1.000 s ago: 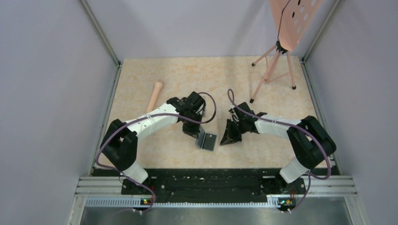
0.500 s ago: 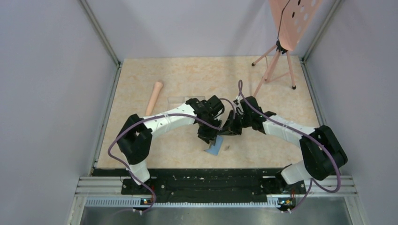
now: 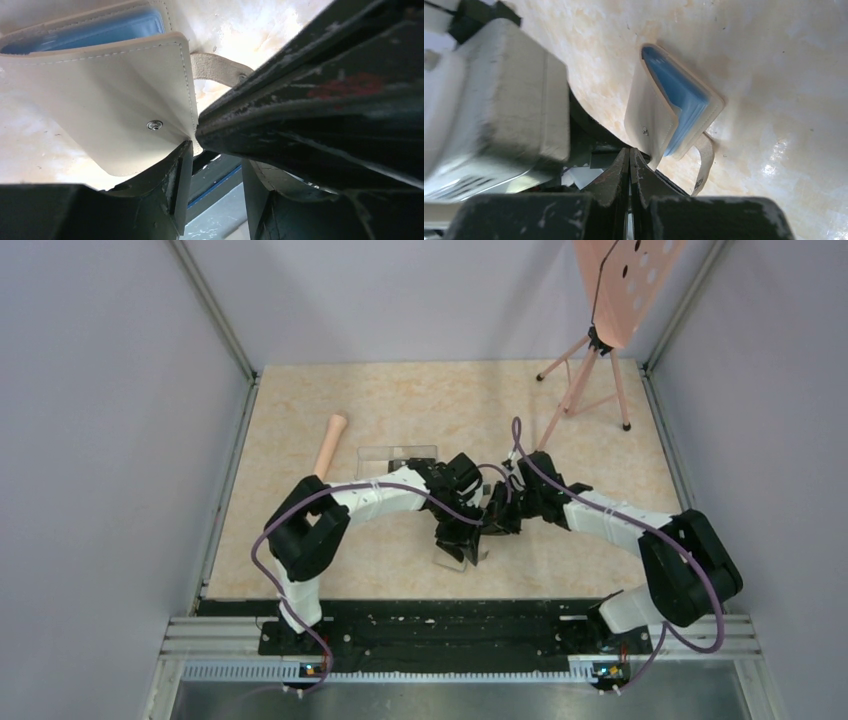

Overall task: Put the credit cards into the card holder
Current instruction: Close the card holder at the center of the board.

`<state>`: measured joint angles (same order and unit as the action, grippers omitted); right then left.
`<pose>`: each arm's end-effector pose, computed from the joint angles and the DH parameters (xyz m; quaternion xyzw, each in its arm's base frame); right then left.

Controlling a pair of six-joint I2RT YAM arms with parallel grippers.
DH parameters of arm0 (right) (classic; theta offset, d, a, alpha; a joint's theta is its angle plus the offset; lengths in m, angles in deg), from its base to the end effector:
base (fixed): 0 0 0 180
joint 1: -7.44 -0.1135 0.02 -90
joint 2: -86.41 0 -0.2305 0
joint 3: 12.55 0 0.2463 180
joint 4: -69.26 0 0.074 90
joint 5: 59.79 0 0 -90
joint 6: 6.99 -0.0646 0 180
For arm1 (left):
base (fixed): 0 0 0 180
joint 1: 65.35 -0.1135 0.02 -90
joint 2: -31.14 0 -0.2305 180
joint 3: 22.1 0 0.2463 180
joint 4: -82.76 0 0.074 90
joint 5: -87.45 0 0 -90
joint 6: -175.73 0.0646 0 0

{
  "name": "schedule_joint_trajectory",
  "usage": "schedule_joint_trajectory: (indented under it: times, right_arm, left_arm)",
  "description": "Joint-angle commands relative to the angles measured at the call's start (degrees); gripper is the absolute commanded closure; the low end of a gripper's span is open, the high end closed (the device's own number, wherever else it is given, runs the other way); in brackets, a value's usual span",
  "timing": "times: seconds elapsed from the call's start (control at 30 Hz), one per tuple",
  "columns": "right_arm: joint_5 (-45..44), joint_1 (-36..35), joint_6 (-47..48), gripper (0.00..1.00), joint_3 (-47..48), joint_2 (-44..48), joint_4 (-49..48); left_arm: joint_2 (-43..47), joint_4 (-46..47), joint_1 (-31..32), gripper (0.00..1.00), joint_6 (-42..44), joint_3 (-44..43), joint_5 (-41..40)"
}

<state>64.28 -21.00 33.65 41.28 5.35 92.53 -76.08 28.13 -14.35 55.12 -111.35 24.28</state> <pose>0.2327 0.1672 0.1301 0.0660 0.9029 0.4175 0.0783 0.2051 -0.2996 0.1321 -0.2047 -0.9401 0.2697 0.0385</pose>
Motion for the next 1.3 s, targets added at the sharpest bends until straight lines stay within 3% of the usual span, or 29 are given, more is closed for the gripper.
schedule_joint_trajectory:
  times: [0.0, 0.4, 0.77, 1.27]
  right_arm:
    - [1.3, 0.3, 1.9, 1.0, 0.6, -1.6, -1.8]
    - [0.6, 0.1, 3.7, 1.0, -0.1, -2.6, -1.7]
    - [-4.4, -0.1, 5.8, 1.0, -2.6, -7.0, 1.3]
    - [-3.7, -0.1, 4.7, 1.0, -2.1, -4.5, 0.2]
  left_arm:
    - [-0.2, 2.7, -0.2, 0.54, -0.4, 0.3, 2.5]
    - [1.9, 8.1, -2.1, 0.6, -3.2, 4.4, 4.7]
    - [3.3, 13.2, -2.8, 0.58, -5.4, 4.8, 7.6]
    - [1.1, 11.6, -0.4, 0.58, -3.8, 0.1, 5.3]
